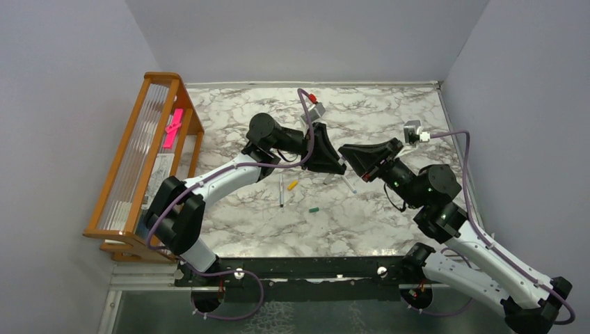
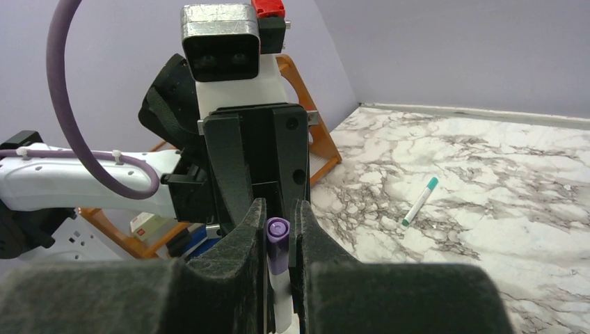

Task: Insert the pens into the pen caps

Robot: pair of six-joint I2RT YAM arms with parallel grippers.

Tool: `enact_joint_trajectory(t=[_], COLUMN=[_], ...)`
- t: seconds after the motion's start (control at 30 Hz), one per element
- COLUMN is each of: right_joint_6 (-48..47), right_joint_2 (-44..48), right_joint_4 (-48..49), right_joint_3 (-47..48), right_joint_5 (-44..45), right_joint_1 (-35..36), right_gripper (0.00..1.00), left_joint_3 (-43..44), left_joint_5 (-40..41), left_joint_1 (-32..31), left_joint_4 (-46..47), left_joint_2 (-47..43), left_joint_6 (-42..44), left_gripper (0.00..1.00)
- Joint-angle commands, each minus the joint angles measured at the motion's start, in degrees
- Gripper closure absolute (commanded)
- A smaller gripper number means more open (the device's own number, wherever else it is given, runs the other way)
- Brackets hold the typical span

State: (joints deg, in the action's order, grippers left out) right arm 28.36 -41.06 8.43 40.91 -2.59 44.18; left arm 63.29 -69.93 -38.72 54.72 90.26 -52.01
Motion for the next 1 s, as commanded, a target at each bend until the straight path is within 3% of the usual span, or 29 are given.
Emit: enact_joint_trajectory(t=[0.0,0.1,0.27,0.37,0.53,0.63,0.77,0.97], right_joint_6=[0.74,2.63,12.32,16.70,18.87,19.90,20.48,20.01], right_joint_2=[-2.03,0.81,8.99,13.83,19.65,19.94,17.97,14.21], right_joint_4=[-23.76,-22.42,-27.03,-30.15,-32.02,-33.32,-33.22,-31.77], right_joint_3=[-7.00,-6.85,-4.28,-4.40,-7.76,-9.00,-9.92,-10.12], right_joint_5=[-10.05,-6.91,11.94,21.22,25.01,24.50,22.83,20.26], right_joint_1=[1.96,1.96,1.96,1.96,1.96,1.96,1.93,1.96], right_gripper=[0.99,0.96,0.55,0.42,0.41,0.41,0.41,0.42], left_joint_3=[7.16,5.98,-4.60,-11.11,-14.37,-13.84,-9.19,0.45], left_joint_5=[17.42,16.43,20.07,23.29,28.62,43.77,71.26,83.97], left_joint_1=[1.76,1.81,1.89,2.04,3.02,3.30,3.62,5.08], left_joint_4=[9.00,8.27,6.84,6.07,-1.32,-14.81,-31.67,-46.29], left_joint_2=[-1.55,-1.15,-1.88,-1.43,0.61,0.46,3.13,12.30], left_joint_6=[1.03,2.03,5.33,7.70,13.42,21.62,23.72,23.59], left_gripper=[1.00,1.00,1.00,1.00,1.00,1.00,1.00,1.00])
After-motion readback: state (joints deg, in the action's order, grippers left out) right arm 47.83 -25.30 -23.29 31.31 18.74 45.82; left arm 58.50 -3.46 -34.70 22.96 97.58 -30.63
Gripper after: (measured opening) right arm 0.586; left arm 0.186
